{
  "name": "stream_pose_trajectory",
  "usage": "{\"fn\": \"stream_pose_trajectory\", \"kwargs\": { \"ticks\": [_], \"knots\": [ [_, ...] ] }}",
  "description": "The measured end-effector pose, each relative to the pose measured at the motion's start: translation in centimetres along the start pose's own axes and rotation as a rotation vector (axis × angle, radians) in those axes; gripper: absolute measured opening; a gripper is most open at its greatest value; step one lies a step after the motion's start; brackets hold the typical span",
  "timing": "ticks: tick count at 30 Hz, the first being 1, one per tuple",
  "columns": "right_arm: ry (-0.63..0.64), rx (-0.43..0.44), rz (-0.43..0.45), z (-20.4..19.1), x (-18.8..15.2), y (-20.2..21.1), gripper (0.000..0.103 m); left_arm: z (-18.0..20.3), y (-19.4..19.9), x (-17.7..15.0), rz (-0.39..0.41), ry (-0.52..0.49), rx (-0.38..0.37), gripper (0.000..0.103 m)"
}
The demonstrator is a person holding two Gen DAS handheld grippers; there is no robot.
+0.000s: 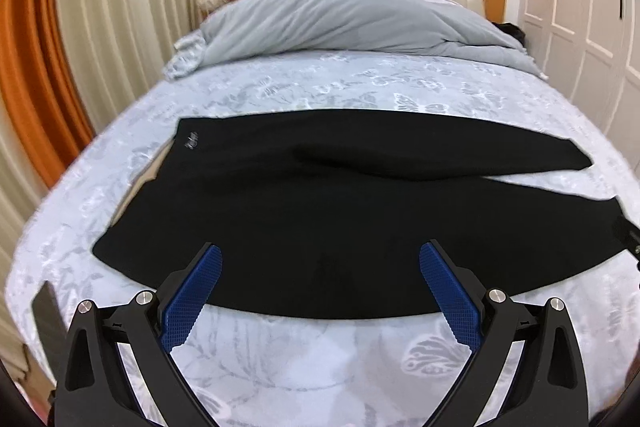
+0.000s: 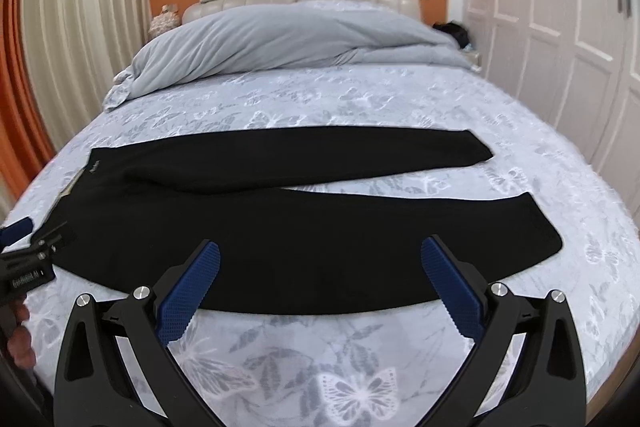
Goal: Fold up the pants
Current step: 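Grasp the waistband of the black pants with the left gripper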
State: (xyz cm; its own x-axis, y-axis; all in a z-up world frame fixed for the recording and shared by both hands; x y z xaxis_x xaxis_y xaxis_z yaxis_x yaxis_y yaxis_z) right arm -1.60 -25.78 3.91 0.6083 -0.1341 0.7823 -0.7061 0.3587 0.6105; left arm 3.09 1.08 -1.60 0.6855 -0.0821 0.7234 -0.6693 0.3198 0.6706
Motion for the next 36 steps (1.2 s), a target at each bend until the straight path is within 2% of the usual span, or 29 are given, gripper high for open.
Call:
{"fn": "stream_pose_trajectory", "kwargs": {
  "ticks": [3, 6, 11, 13, 17, 20, 22, 24, 26, 27, 28, 29, 30, 31, 32, 33, 34, 36],
  "knots": [
    [0.01, 0.059, -0.047, 3.5, 2.4, -2.2, 0.098, -3.0, 0.2, 2.7, 0.014, 0.036, -0.065, 0.097],
    [0.002, 0.054, -0.077, 8.4, 5.0, -6.8, 0.098, -8.0, -1.5, 6.1, 0.027, 0.117, -0.05, 0.097],
    [-0.074, -0.028, -0.161, 16.2, 9.0, -18.8, 0.098, -18.4, -9.8, 10.8, -0.131, 0.335, -0.087, 0.098],
    [-0.134, -0.064, -0.182, 18.5, 10.2, -23.0, 0.098, -23.1, -13.8, 12.3, -0.165, 0.443, -0.039, 0.097],
    [-0.2, -0.089, -0.232, 21.3, 12.1, -30.6, 0.098, -29.2, -19.5, 14.9, -0.2, 0.493, 0.123, 0.097],
    [-0.193, -0.13, -0.265, 21.9, 12.8, -35.2, 0.098, -32.5, -23.0, 15.7, -0.222, 0.565, 0.13, 0.097],
    [-0.213, -0.117, -0.281, 21.9, 12.9, -37.6, 0.098, -33.8, -24.8, 15.6, -0.242, 0.618, 0.121, 0.097],
    [-0.22, -0.096, -0.298, 21.5, 12.7, -39.0, 0.098, -34.4, -26.0, 15.7, -0.241, 0.613, 0.146, 0.097],
    [-0.195, -0.102, -0.318, 20.2, 12.3, -40.1, 0.098, -33.7, -27.1, 16.5, -0.255, 0.527, 0.187, 0.097],
    [-0.172, -0.117, -0.304, 19.6, 12.4, -40.2, 0.094, -33.5, -27.6, 16.9, -0.27, 0.498, 0.195, 0.097],
    [-0.155, -0.115, -0.295, 19.2, 12.5, -40.0, 0.068, -33.3, -28.1, 17.2, -0.279, 0.479, 0.213, 0.096],
    [-0.152, -0.098, -0.28, 19.0, 12.7, -39.7, 0.035, -33.2, -28.3, 17.4, -0.275, 0.476, 0.231, 0.089],
    [-0.17, -0.062, -0.277, 19.2, 12.9, -39.4, 0.019, -33.2, -28.1, 17.6, -0.261, 0.472, 0.245, 0.066],
    [-0.199, -0.006, -0.275, 19.4, 13.2, -39.0, 0.017, -33.1, -27.8, 18.0, -0.245, 0.484, 0.214, 0.036],
    [-0.204, 0.002, -0.251, 19.3, 13.5, -38.1, 0.015, -33.0, -27.3, 18.2, -0.233, 0.516, 0.149, 0.021],
    [-0.17, 0.002, -0.206, 18.9, 14.2, -36.4, 0.015, -33.1, -26.7, 18.3, -0.218, 0.54, 0.135, 0.013],
    [-0.15, 0.013, -0.173, 18.8, 14.6, -34.8, 0.015, -33.0, -25.2, 18.6, -0.181, 0.549, 0.137, 0.01],
    [-0.146, 0.041, -0.107, 19.2, 15.3, -31.1, 0.015, -32.4, -21.5, 19.1, -0.114, 0.532, 0.071, 0.008]
  ]
}}
Point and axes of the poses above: each gripper's, at about its wrist camera, not at the fingertips, and y roughly against the way its jaws point, z to its right, x to its top, the point moved 1 cm from there along -y, roughly the way its jaws point, and after that the axes turned 14 degrees about -x, right-handed, at the moved point
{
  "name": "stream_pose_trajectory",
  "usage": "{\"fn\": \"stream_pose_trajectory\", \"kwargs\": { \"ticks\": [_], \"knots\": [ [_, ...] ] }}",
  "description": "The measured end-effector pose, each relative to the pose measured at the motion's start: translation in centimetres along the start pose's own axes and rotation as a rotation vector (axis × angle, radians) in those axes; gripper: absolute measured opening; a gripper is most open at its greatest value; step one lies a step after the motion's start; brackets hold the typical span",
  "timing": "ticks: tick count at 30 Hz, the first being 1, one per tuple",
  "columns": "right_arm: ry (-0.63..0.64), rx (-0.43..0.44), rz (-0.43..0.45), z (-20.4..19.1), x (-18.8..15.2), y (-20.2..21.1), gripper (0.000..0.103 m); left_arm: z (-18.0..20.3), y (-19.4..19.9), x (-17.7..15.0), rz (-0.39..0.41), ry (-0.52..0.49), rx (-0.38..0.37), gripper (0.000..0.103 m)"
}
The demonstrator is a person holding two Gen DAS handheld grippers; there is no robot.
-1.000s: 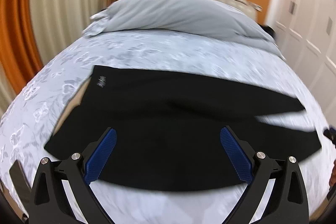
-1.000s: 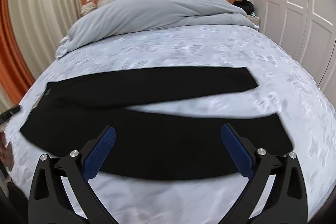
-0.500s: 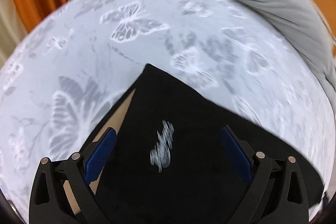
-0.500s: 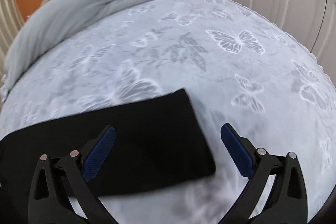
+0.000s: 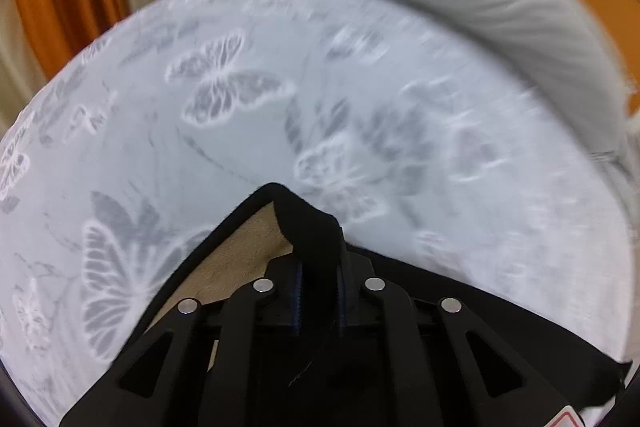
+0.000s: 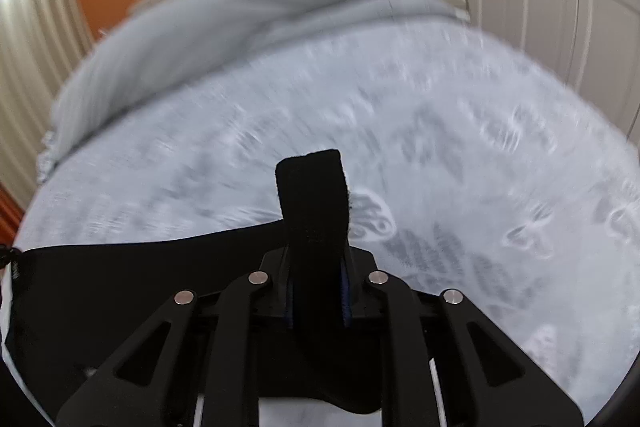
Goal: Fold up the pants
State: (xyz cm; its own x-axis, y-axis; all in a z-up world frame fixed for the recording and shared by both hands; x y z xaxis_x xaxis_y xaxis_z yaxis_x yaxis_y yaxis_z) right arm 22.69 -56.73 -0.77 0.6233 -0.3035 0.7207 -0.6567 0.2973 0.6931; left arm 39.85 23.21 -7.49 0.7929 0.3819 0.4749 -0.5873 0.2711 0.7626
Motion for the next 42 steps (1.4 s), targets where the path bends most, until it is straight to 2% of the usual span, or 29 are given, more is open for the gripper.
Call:
{"fn": "stream_pose_trajectory", "kwargs": {
  "ticks": [1, 3, 5, 7, 9, 11, 12, 13, 14, 15, 17, 18, 19, 20, 21, 24, 27, 30, 32, 33, 34, 35, 36, 39, 40, 41, 42],
  "knots": [
    [0.005, 0.019, 0.041, 0.3, 0.1, 2.5, 0.015, 0.1, 1.5, -0.2, 0.016, -0.004, -0.035, 0.008],
    [0.026, 0.066, 0.106, 1.3, -0.3, 7.3, 0.015, -0.2, 7.1, -1.4, 0.059, -0.015, -0.145, 0.008],
    [0.069, 0.089, 0.145, 2.3, -1.6, 11.7, 0.015, -0.6, 11.7, -3.5, 0.079, -0.049, -0.2, 0.008],
    [0.107, 0.094, 0.145, 3.5, -3.4, 14.5, 0.015, -1.4, 15.2, -6.0, 0.081, -0.1, -0.214, 0.008],
    [0.135, 0.085, 0.116, 5.0, -5.9, 16.0, 0.017, -2.7, 18.2, -9.6, 0.065, -0.141, -0.21, 0.008],
    [0.136, 0.058, 0.011, 6.7, -9.7, 15.4, 0.023, -4.3, 18.9, -12.6, 0.025, -0.151, -0.191, 0.013],
    [0.141, 0.038, -0.027, 7.1, -11.1, 14.8, 0.025, -5.3, 18.8, -14.2, 0.006, -0.155, -0.168, 0.022],
    [0.148, 0.008, -0.067, 7.7, -12.9, 14.4, 0.03, -6.2, 18.5, -15.3, -0.007, -0.14, -0.163, 0.026],
    [0.148, -0.052, -0.096, 8.5, -14.9, 14.0, 0.032, -7.2, 18.3, -16.6, -0.027, -0.101, -0.18, 0.029],
    [0.133, -0.073, -0.104, 9.0, -15.8, 14.0, 0.034, -7.9, 18.5, -17.6, -0.04, -0.059, -0.203, 0.034],
    [0.056, -0.086, -0.118, 10.5, -17.4, 14.7, 0.045, -9.7, 19.0, -19.5, -0.033, 0.094, -0.263, 0.049],
    [0.003, -0.086, -0.113, 11.4, -17.8, 15.7, 0.049, -10.6, 19.3, -19.9, -0.02, 0.146, -0.295, 0.061],
    [-0.023, -0.083, -0.1, 11.6, -18.0, 16.4, 0.059, -11.0, 19.6, -20.7, -0.015, 0.211, -0.337, 0.066],
    [-0.062, -0.073, -0.068, 12.0, -18.1, 17.9, 0.066, -11.0, 19.7, -21.3, -0.024, 0.262, -0.371, 0.067],
    [-0.081, -0.057, -0.049, 11.9, -18.2, 19.1, 0.068, -10.9, 19.6, -21.6, -0.034, 0.29, -0.386, 0.068],
    [-0.139, 0.064, -0.029, 10.5, -17.9, 22.5, 0.073, -9.7, 17.8, -22.6, -0.101, 0.392, -0.404, 0.069],
    [-0.133, 0.134, -0.032, 7.6, -17.3, 23.8, 0.077, -8.6, 16.0, -22.3, -0.11, 0.495, -0.472, 0.069],
    [-0.134, 0.191, -0.05, 4.5, -16.8, 24.2, 0.077, -8.1, 14.2, -21.2, -0.103, 0.532, -0.469, 0.073],
    [-0.166, 0.227, -0.077, 3.0, -16.9, 23.8, 0.077, -8.8, 13.0, -21.1, -0.093, 0.59, -0.472, 0.068],
    [-0.194, 0.237, -0.1, 2.0, -17.0, 22.9, 0.077, -9.1, 12.7, -21.4, -0.074, 0.61, -0.495, 0.049],
    [-0.207, 0.227, -0.111, 1.6, -17.3, 22.5, 0.077, -9.3, 12.7, -21.6, -0.071, 0.599, -0.515, 0.018],
    [-0.227, 0.193, -0.133, 1.1, -17.4, 21.5, 0.078, -9.3, 12.7, -21.7, -0.079, 0.569, -0.534, 0.006],
    [-0.236, 0.174, -0.148, 1.0, -17.7, 20.7, 0.078, -9.3, 12.8, -21.8, -0.087, 0.558, -0.539, 0.0],
    [-0.274, 0.118, -0.202, 0.7, -18.1, 17.7, 0.078, -9.6, 13.6, -21.7, -0.098, 0.551, -0.513, 0.0],
    [-0.282, 0.108, -0.22, 0.9, -18.1, 17.2, 0.078, -10.1, 13.7, -21.6, -0.101, 0.545, -0.494, 0.005],
    [-0.3, 0.101, -0.246, 0.8, -17.7, 16.1, 0.078, -10.1, 13.6, -21.6, -0.106, 0.544, -0.475, 0.012],
    [-0.307, 0.104, -0.253, 0.8, -17.5, 15.5, 0.078, -10.2, 13.3, -21.6, -0.112, 0.549, -0.471, 0.032]
  ]
}}
Point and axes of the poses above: each gripper's, at about its wrist camera, not at the fingertips, and y roughly against the way its jaws point, z to its right, x to its top, the point moved 1 cm from there along -y, roughly the way its jaws point, and after that the axes turned 14 degrees about -x, right-handed, at the moved point
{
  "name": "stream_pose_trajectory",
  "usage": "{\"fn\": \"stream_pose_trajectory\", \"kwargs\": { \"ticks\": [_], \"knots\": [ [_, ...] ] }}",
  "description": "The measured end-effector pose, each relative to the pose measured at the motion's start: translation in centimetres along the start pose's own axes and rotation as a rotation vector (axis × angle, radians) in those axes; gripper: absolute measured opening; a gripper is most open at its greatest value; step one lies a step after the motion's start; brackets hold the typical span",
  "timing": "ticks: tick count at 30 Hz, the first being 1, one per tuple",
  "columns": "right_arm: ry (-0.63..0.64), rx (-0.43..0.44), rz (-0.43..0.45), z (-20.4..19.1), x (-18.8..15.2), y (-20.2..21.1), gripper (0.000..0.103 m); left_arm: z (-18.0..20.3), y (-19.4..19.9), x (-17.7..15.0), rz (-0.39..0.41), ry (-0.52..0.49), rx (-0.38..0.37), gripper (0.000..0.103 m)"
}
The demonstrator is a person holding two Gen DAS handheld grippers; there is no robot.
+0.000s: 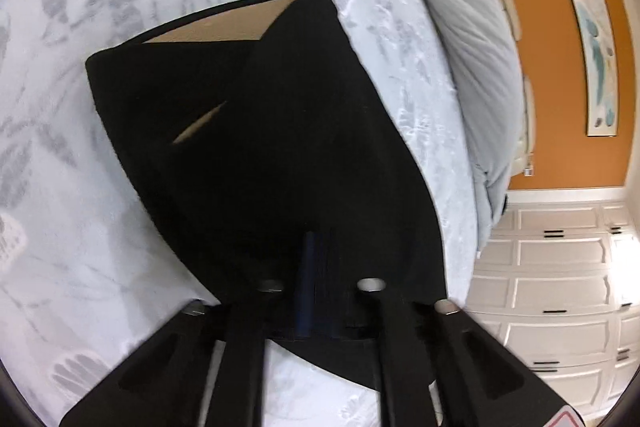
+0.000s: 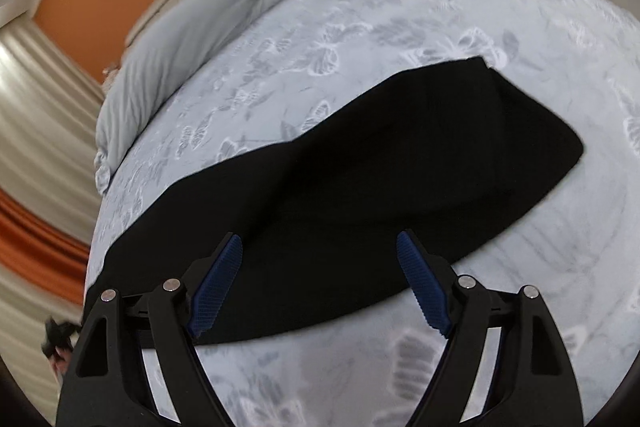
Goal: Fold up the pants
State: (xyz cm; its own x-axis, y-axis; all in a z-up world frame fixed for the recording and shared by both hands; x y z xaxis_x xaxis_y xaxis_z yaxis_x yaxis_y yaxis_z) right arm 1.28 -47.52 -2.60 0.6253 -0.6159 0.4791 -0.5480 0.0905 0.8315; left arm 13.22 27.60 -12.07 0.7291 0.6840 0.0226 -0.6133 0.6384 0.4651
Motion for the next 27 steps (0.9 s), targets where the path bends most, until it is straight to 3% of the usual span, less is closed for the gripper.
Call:
{"fn": "stream_pose_trajectory", "kwargs": {
  "ticks": [1, 3, 5, 6, 7, 8, 9, 10, 11, 13, 14, 16, 18, 21, 22, 23, 24, 25, 27],
  "knots": [
    [-0.013, 0.004, -0.005, -0.2, 0.7, -0.7, 0.078, -0.3, -0.5, 0.1, -0.015, 0.024, -0.002, 0.055],
    [-0.045, 0.009, -0.005, -0.3, 1.6, -1.7, 0.078, -0.6, -1.3, 0.4, -0.035, 0.064, -0.035, 0.062],
    [-0.081, 0.037, -0.016, -0.6, 2.9, -3.0, 0.082, -0.6, -1.7, 0.8, -0.037, 0.065, -0.046, 0.059],
    [-0.094, 0.044, -0.022, -0.7, 3.2, -3.6, 0.082, -0.2, -2.2, 1.0, -0.046, 0.047, -0.062, 0.051],
    [-0.11, 0.047, -0.022, -0.8, 3.6, -4.3, 0.082, -0.2, -2.5, 1.2, -0.054, 0.035, -0.074, 0.019],
    [-0.123, 0.055, -0.021, -0.9, 3.9, -5.5, 0.06, -0.2, -2.8, 1.3, -0.068, 0.021, -0.081, 0.002],
    [-0.12, 0.073, -0.021, -1.2, 4.1, -6.1, 0.039, 0.1, -3.5, 1.5, -0.089, 0.001, -0.082, 0.0],
    [-0.103, 0.105, -0.031, -1.7, 4.4, -7.1, 0.003, 0.4, -3.7, 1.7, -0.085, -0.021, -0.08, 0.0],
    [-0.095, 0.118, -0.031, -2.0, 4.6, -7.3, 0.003, 1.1, -3.7, 1.8, -0.064, -0.056, -0.061, 0.0],
    [-0.04, 0.109, 0.109, -3.9, 5.3, -4.3, 0.003, 4.1, -2.1, 1.8, -0.006, -0.202, -0.079, 0.0],
    [0.025, 0.16, 0.22, -5.4, 5.8, -0.7, 0.003, 6.4, -0.4, 1.7, 0.032, -0.293, -0.116, 0.0],
    [0.121, 0.237, 0.348, -7.2, 5.5, 4.5, 0.003, 9.3, 2.9, 1.2, 0.086, -0.425, -0.167, 0.0],
    [0.217, 0.211, 0.414, -7.7, 4.3, 7.4, 0.003, 9.4, 4.6, 0.9, 0.109, -0.473, -0.137, 0.0],
    [0.211, 0.005, 0.254, -4.5, 2.7, 2.8, 0.003, 6.5, 3.9, 1.0, 0.091, -0.397, -0.034, 0.001],
    [0.181, -0.093, 0.144, -2.7, 2.2, -0.1, 0.004, 5.0, 2.9, 1.2, 0.051, -0.334, -0.013, 0.01],
    [0.148, -0.133, 0.067, -1.4, 1.9, -2.0, 0.005, 3.6, 2.1, 1.3, 0.013, -0.262, -0.008, 0.018],
    [0.094, -0.143, -0.058, 0.4, 1.2, -4.3, 0.006, 2.5, 1.6, 1.5, -0.009, -0.199, -0.009, 0.044],
    [0.08, -0.138, -0.088, 0.7, 1.0, -4.7, 0.007, 1.5, 1.7, 1.6, 0.0, -0.14, -0.007, 0.05],
    [0.092, -0.135, -0.056, -0.1, 1.0, -3.4, 0.011, -0.2, 2.1, 1.6, 0.019, -0.061, 0.001, 0.055]
  ]
}}
Point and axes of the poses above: each gripper's, at about its wrist camera, not at the fingertips, and y roughly against the way its jaws point, z to its right, x to its top, the point moved 1 cm from there along -y, roughly the way its jaws point, and after that the axes turned 14 degrees about -x, right-handed, at the moved point
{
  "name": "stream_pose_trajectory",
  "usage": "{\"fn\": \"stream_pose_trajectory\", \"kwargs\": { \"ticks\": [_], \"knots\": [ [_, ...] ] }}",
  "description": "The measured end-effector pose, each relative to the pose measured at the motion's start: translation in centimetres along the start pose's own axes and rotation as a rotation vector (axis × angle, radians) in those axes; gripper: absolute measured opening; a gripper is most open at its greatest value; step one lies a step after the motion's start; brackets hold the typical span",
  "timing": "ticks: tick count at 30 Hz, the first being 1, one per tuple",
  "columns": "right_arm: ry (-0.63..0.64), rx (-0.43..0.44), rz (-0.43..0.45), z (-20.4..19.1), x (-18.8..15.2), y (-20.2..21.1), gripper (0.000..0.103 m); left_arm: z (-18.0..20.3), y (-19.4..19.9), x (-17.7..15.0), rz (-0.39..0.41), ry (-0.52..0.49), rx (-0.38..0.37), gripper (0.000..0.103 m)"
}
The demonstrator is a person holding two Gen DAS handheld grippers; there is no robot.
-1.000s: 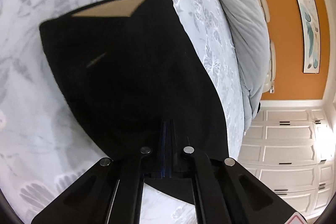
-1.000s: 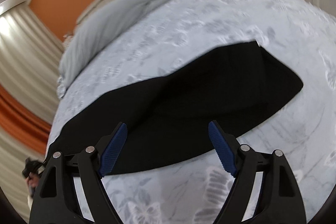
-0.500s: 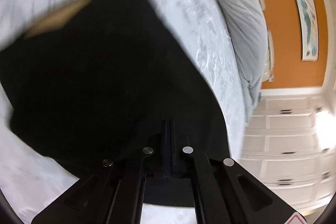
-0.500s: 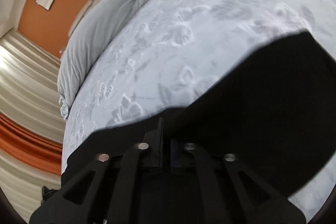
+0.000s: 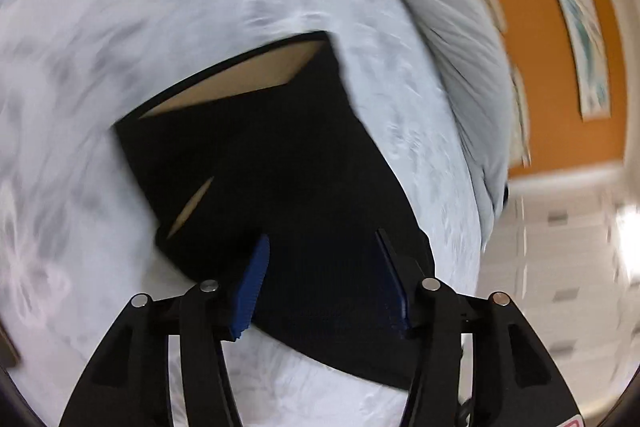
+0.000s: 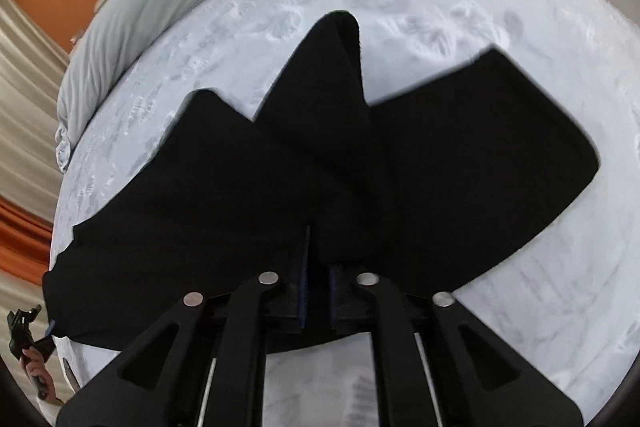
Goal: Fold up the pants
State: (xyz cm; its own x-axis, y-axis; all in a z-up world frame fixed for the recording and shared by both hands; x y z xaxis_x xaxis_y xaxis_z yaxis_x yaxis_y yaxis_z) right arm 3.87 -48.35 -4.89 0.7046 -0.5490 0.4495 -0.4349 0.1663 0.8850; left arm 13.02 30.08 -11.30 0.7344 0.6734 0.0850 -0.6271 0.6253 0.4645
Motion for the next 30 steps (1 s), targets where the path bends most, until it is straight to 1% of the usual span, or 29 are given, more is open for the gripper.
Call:
{"fn": "stream_pose_trajectory", "kwargs": {
  "ticks": [1, 2, 4, 5, 7, 9, 10, 12, 13, 15, 16, 17, 18, 19, 20, 22, 24, 26, 27, 28, 29, 30],
  "knots": [
    [0.021, 0.008, 0.047, -0.6, 0.0, 1.3, 0.017, -0.5, 0.1, 0.0, -0.004, 0.025, -0.002, 0.06],
    [0.035, 0.019, 0.085, -1.2, -0.1, 2.3, 0.04, -1.0, 0.1, -0.1, 0.0, 0.062, -0.016, 0.06],
    [0.035, 0.01, 0.129, -1.7, -0.3, 3.0, 0.065, -1.2, -0.2, 0.1, 0.01, 0.093, -0.032, 0.06],
    [0.03, 0.002, 0.141, -1.9, -0.2, 3.2, 0.065, -1.2, -0.1, 0.1, 0.019, 0.096, -0.027, 0.06],
    [0.02, 0.01, 0.133, -2.3, -0.3, 3.2, 0.065, -1.5, 1.1, -0.7, 0.058, 0.115, -0.016, 0.06],
    [-0.007, 0.026, 0.126, -2.0, -0.4, 3.2, 0.065, -0.9, 2.0, -1.8, 0.082, 0.127, -0.034, 0.061],
    [-0.014, 0.03, 0.122, -2.0, -0.2, 3.0, 0.065, -0.6, 2.5, -2.3, 0.084, 0.109, -0.038, 0.069],
    [-0.013, 0.02, 0.12, -2.0, 0.0, 2.8, 0.065, -0.8, 2.2, -2.4, 0.071, 0.101, -0.014, 0.075],
    [-0.012, 0.018, 0.119, -2.0, 0.1, 2.7, 0.065, -1.4, 1.7, -2.2, 0.039, 0.116, -0.007, 0.074],
    [-0.02, 0.014, 0.112, -1.8, 0.3, 2.4, 0.065, -2.3, 0.3, -1.7, 0.006, 0.17, -0.028, 0.072],
    [-0.032, 0.017, 0.106, -1.6, 0.2, 2.3, 0.065, -2.5, -0.2, -1.4, 0.001, 0.183, -0.034, 0.069],
    [-0.049, 0.024, 0.096, -1.4, 0.3, 2.1, 0.065, -2.6, -0.6, -1.2, -0.002, 0.191, -0.051, 0.062],
    [-0.056, 0.029, 0.09, -1.4, 0.2, 2.0, 0.065, -2.5, -1.2, -0.9, -0.009, 0.19, -0.072, 0.042],
    [-0.061, 0.036, 0.082, -1.4, 0.2, 1.8, 0.065, -2.2, -1.3, -0.9, -0.01, 0.181, -0.086, 0.015],
    [-0.06, 0.038, 0.075, -1.4, 0.2, 1.5, 0.065, -1.5, -1.5, -0.6, -0.016, 0.159, -0.122, 0.004],
    [-0.061, 0.031, 0.065, -1.6, 0.3, 1.0, 0.065, 0.0, -1.0, -0.1, 0.003, 0.121, -0.163, 0.004],
    [-0.07, 0.036, 0.054, -1.7, 0.4, 0.4, 0.065, 2.5, 0.8, 0.5, 0.06, 0.02, -0.184, 0.004],
    [-0.075, 0.041, 0.05, -2.1, 0.5, 0.4, 0.065, 5.0, 3.6, 1.1, 0.155, -0.112, -0.181, 0.004],
    [-0.073, 0.067, 0.053, -2.5, 0.3, 0.8, 0.065, 5.2, 4.1, 1.3, 0.175, -0.136, -0.158, 0.004],
    [-0.065, 0.09, 0.054, -2.8, 0.2, 1.1, 0.066, 4.7, 4.8, 1.5, 0.217, -0.147, -0.076, 0.004],
    [-0.052, 0.108, 0.055, -3.2, 0.1, 1.4, 0.069, 3.6, 5.1, 1.5, 0.235, -0.128, -0.017, 0.004],
    [-0.026, 0.109, 0.061, -3.5, 0.0, 1.6, 0.072, 1.5, 4.6, 1.8, 0.215, -0.069, 0.052, 0.004]
  ]
}}
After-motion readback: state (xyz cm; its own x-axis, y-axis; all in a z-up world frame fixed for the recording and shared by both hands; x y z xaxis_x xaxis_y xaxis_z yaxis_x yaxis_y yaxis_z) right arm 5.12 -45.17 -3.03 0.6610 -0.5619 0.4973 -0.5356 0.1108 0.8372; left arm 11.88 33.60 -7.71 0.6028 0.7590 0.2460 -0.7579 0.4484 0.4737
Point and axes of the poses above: each gripper's, at about its wrist camera, not at the fingertips, and y roughly against the way its jaws point, z to its right, x to its top, the point moved 1 cm from there along -y, roughly the way its jaws point, and after that the axes turned 14 degrees about -x, right-handed, at the moved point
